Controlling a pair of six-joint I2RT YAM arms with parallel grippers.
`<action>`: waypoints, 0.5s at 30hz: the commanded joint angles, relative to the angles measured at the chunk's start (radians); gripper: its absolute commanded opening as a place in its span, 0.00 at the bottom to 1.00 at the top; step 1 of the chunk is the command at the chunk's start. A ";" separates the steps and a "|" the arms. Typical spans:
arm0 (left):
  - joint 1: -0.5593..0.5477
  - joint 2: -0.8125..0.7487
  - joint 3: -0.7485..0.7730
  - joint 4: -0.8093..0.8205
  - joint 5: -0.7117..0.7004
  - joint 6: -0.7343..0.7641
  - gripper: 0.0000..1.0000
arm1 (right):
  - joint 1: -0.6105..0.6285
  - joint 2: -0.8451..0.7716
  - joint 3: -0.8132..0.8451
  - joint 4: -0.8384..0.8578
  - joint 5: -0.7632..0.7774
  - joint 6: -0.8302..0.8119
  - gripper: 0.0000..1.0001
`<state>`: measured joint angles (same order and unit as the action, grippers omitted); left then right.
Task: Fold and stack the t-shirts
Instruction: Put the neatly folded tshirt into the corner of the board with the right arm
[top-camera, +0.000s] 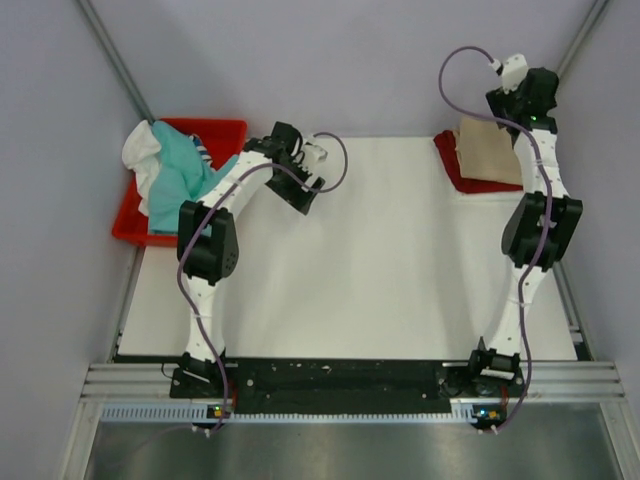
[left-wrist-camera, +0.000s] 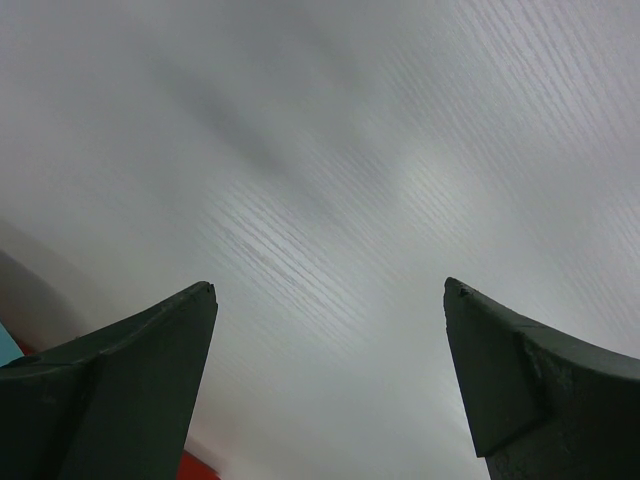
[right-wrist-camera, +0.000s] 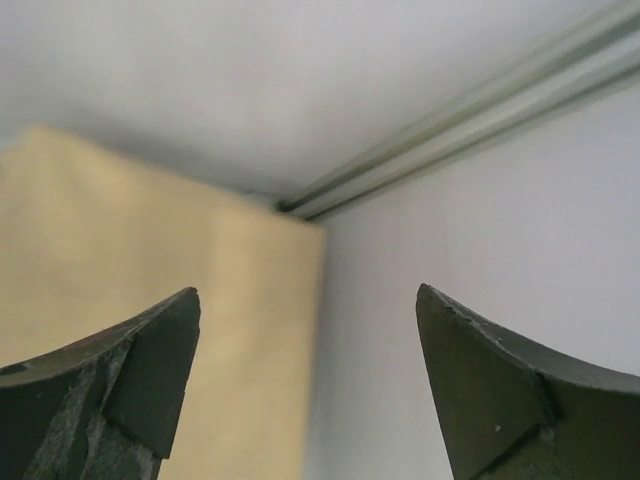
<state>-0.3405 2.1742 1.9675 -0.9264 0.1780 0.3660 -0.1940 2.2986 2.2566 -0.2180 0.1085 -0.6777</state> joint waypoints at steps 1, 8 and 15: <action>-0.005 -0.043 0.005 -0.005 0.031 0.016 0.99 | 0.062 -0.223 -0.191 -0.132 -0.206 0.238 0.81; -0.005 -0.073 -0.038 -0.009 0.049 0.030 0.99 | 0.082 -0.272 -0.399 -0.136 -0.316 0.374 0.46; -0.003 -0.139 -0.130 0.029 0.046 0.048 0.99 | 0.084 -0.157 -0.420 -0.144 -0.317 0.412 0.26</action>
<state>-0.3424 2.1353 1.8648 -0.9276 0.2054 0.3908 -0.1074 2.0892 1.8565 -0.3634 -0.1623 -0.3168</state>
